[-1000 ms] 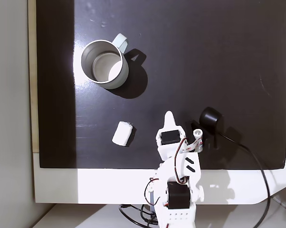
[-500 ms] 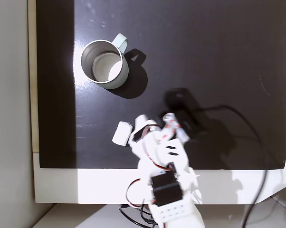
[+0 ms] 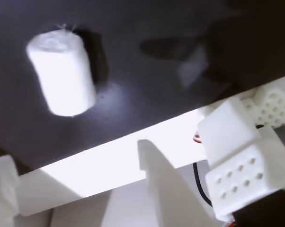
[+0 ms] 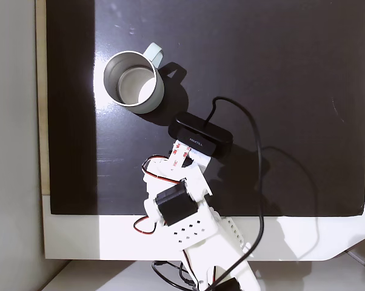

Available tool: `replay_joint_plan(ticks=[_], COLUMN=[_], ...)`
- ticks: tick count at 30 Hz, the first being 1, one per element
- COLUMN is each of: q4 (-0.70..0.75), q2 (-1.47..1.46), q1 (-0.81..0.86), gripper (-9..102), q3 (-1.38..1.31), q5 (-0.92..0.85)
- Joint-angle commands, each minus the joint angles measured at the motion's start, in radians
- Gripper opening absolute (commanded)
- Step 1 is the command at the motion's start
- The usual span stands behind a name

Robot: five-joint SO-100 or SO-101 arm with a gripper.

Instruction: Grasp a gauze and put it in the cup.

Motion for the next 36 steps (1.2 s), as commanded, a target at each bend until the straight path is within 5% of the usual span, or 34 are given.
replay_joint_plan(ticks=[1, 16, 36], q4=[-0.066, -0.370, -0.583], q2=[-0.009, -0.219, -0.376], q1=[0.020, -0.049, -0.255], gripper=[28, 29, 25], q3=[0.029, 0.238, 0.359], q5=[-0.014, 0.020, 0.152])
